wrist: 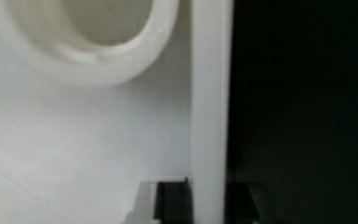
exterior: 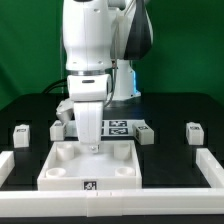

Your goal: Assemble one leg

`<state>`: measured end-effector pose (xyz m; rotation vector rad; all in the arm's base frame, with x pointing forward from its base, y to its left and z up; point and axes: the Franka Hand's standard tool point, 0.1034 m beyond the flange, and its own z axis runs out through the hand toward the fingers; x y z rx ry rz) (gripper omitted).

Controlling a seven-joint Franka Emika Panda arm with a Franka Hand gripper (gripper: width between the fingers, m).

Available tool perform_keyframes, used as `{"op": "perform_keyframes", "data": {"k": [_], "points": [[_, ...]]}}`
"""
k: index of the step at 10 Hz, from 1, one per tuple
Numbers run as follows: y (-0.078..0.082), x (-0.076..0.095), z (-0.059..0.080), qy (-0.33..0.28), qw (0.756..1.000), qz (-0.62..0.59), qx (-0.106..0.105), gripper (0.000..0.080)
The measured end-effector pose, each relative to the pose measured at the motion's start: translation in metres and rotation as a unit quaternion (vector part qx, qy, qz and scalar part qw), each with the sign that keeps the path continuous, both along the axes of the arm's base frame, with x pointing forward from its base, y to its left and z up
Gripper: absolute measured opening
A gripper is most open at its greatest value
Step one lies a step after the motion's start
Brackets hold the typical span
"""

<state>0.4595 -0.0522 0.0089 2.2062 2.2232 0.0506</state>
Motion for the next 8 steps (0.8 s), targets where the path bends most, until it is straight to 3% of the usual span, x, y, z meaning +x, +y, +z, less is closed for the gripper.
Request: {"op": "perform_keyframes", "data": {"k": [3,8], "points": [[0.003,0.000,0.000,0.000,1.000,-0.003,0.000,0.0055],[0.089,0.012,0.001,-0.004,1.000,0.004,0.007,0.0057]]}}
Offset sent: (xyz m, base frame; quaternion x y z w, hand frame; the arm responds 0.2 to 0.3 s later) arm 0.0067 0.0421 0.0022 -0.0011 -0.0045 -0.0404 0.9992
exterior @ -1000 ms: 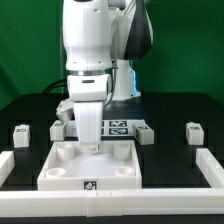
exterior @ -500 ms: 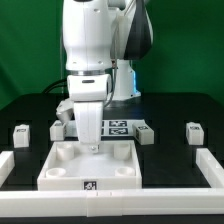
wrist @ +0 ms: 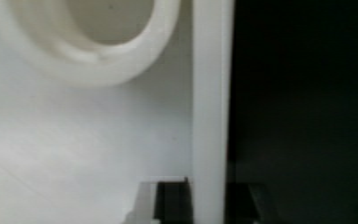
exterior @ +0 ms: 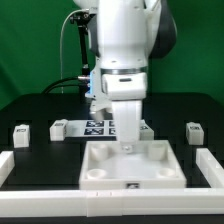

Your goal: Assemble one leg

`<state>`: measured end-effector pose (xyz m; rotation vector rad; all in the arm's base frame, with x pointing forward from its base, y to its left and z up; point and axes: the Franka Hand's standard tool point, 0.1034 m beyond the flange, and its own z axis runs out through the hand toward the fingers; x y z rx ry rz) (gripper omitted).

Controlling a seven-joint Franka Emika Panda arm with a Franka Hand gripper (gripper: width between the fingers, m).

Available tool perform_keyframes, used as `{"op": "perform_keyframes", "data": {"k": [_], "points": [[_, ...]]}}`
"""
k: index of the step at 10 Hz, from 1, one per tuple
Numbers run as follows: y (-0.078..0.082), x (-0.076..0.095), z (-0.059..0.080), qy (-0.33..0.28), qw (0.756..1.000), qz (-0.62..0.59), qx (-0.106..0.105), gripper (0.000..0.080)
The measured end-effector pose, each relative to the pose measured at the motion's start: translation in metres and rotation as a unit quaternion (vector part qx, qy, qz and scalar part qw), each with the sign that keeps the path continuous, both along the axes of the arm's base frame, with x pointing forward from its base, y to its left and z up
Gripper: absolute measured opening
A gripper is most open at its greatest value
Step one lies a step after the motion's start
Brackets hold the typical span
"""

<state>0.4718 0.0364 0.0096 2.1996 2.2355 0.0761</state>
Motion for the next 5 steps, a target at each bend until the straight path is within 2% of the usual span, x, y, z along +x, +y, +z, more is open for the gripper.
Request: {"op": "perform_keyframes", "data": {"k": [2,3,5], "points": [[0.023,0.010,-0.001,-0.002,1.000,0.000,0.001,0.0057],[0.029,0.016,-0.001,-0.004,1.000,0.001,0.001,0.0057],[0.028,0.018,-0.001,-0.005,1.000,-0.001,0.001,0.0057]]}}
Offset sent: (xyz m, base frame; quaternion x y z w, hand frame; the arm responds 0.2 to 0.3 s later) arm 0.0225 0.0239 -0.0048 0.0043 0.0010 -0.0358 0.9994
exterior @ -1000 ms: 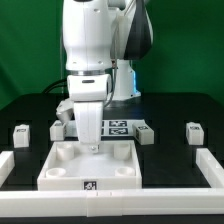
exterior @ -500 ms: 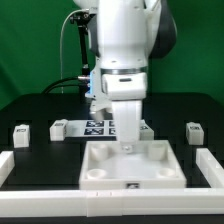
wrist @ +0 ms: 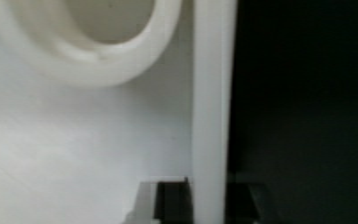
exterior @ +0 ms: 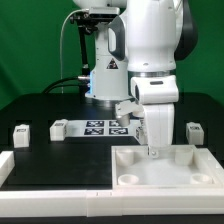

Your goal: Assemble one leg

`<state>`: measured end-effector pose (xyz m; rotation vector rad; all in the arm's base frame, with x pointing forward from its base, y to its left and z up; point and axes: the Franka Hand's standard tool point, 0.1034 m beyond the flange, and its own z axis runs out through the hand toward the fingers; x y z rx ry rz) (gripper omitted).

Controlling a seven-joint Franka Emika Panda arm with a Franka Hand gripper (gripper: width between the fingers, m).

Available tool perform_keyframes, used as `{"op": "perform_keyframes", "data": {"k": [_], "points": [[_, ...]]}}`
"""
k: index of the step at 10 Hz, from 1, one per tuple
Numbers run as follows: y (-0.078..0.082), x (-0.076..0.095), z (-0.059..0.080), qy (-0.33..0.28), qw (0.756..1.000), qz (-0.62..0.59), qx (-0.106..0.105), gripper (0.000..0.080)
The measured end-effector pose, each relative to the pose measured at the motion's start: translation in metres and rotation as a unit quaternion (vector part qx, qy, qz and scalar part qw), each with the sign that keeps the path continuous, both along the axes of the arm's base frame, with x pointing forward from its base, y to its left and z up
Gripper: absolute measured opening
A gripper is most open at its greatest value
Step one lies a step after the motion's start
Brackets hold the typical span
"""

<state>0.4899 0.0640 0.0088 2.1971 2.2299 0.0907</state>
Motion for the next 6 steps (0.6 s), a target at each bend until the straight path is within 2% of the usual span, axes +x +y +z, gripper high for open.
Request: {"op": "perform_keyframes", "data": {"k": [2,3,4,5,6], "points": [[-0.0003,-0.0002,-0.0004,0.000,1.000,0.000,0.000,0.0300],[-0.0005,-0.0002,-0.0004,0.000,1.000,0.000,0.000,0.0300],[-0.0006,-0.0003,-0.0004,0.000,1.000,-0.001,0.000,0.0485],[-0.0007,-0.0003,-0.0005,0.001,1.000,-0.001,0.000,0.0593],[-0.0007,-0.0003,-0.0005,0.001,1.000,-0.001,0.000,0.0593]]}}
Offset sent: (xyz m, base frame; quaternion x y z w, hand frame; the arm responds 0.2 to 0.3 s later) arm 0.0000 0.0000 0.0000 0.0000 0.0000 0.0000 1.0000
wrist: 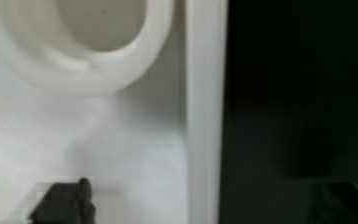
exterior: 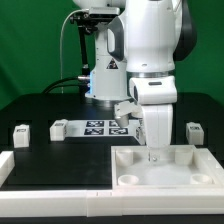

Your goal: Assemble one leg

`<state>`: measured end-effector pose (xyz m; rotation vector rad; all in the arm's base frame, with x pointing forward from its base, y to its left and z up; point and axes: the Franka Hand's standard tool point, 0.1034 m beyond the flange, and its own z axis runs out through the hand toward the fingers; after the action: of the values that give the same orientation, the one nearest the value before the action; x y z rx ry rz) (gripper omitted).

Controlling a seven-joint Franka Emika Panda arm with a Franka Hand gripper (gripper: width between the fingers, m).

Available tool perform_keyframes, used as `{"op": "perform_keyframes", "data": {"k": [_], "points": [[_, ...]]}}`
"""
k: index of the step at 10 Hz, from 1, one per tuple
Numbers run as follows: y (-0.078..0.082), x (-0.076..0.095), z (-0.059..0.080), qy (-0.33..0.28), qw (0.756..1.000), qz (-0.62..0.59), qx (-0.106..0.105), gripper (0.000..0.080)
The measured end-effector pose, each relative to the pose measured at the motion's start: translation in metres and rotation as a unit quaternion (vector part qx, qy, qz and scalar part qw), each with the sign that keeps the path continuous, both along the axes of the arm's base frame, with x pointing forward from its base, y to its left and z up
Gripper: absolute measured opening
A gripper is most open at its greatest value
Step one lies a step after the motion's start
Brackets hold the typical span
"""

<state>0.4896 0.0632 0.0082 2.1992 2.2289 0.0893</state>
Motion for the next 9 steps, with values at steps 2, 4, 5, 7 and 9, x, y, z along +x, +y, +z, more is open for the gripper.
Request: {"op": "perform_keyframes", "data": {"k": [2,4,5,7,9], "points": [[0.000,0.000,0.000,0.000,1.000,0.000,0.000,0.0646],[0.000,0.000,0.000,0.000,1.000,0.000,0.000,0.0649],[0.000,0.000,0.000,0.000,1.000,0.000,0.000,0.0649],[-0.001,-0.006,0.008,-0.005,0.999,-0.037,0.003,0.0649],[0.007,-0.024,0.032,-0.019,0.994,-0.105,0.008,0.0649]]}}
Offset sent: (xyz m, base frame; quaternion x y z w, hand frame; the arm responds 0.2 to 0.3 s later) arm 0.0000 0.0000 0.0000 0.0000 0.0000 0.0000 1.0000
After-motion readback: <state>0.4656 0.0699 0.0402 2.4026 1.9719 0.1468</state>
